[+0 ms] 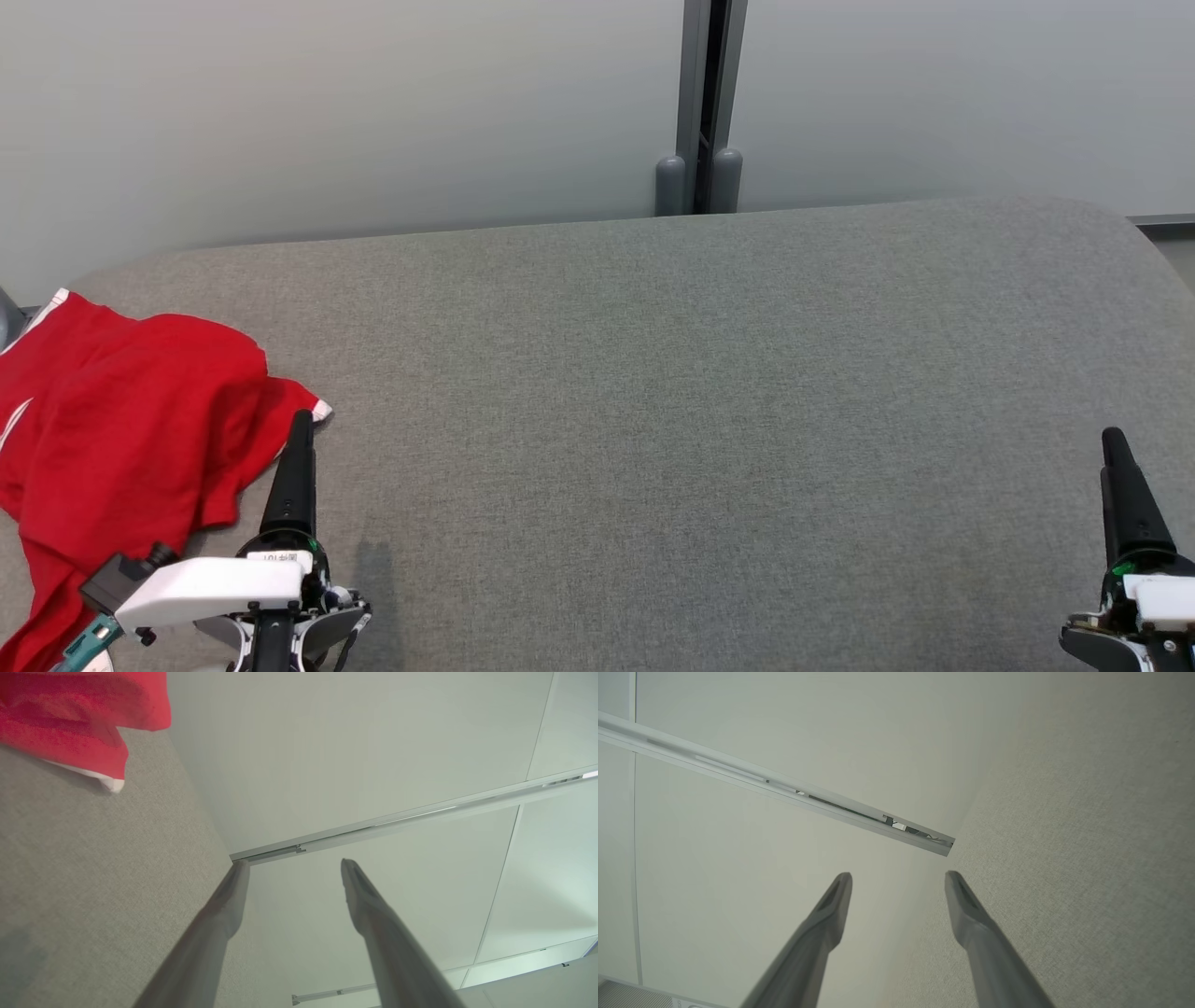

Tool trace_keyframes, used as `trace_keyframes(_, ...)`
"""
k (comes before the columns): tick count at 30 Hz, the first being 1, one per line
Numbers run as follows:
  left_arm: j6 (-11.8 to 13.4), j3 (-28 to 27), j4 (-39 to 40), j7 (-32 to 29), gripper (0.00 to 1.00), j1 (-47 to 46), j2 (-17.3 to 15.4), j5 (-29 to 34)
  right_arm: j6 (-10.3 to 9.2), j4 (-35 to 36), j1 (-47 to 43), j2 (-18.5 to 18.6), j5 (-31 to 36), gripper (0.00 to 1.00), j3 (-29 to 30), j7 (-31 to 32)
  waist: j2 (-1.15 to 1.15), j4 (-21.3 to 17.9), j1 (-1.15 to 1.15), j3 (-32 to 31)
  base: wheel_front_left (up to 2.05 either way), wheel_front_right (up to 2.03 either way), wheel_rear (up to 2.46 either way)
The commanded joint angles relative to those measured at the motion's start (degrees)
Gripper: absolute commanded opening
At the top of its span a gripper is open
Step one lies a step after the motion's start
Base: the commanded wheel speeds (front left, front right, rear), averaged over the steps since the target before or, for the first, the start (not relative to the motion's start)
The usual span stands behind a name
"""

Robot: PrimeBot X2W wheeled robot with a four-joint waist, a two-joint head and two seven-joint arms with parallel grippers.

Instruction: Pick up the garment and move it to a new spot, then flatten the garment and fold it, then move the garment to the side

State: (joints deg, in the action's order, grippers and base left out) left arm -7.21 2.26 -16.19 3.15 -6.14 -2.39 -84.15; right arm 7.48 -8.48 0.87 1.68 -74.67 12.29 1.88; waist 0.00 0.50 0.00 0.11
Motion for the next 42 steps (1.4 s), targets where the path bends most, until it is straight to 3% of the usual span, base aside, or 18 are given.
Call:
trace_keyframes(1,-0.1,-0.9,1.4,0.5,1.0,-0.7,-0.3,1.7,0.0,1.1,1.9,1.0,2.6,1.0,-0.5,-0.7,0.0,0.1,0.0,0.0,0.0,0.0,0.0)
trace_keyframes(15,1.3,-2.6,7.6,2.9,1.0,0.0,-0.3,14.4,0.01,4.5,6.6,3.4,23.5,1.0,-7.4,-4.1,0.0,0.8,0.0,0.1,0.0,0.0,0.0)
trace_keyframes(24,5.1,0.1,13.1,4.4,1.0,1.1,-0.4,27.3,0.01,6.4,8.0,3.8,35.9,1.0,-10.3,-6.3,0.0,1.2,0.0,0.6,0.0,0.0,0.0)
trace_keyframes(31,9.8,3.6,16.6,5.3,1.0,1.3,-0.4,40.1,0.01,7.4,8.2,3.0,43.3,1.0,-11.4,-7.6,0.0,1.4,0.0,1.0,0.0,0.0,0.0)
trace_keyframes(42,14.7,9.6,15.2,6.6,1.0,2.3,-0.6,55.9,0.01,6.9,6.5,1.9,51.9,1.0,-13.0,-9.4,0.0,1.7,0.0,1.1,0.0,0.0,0.0)
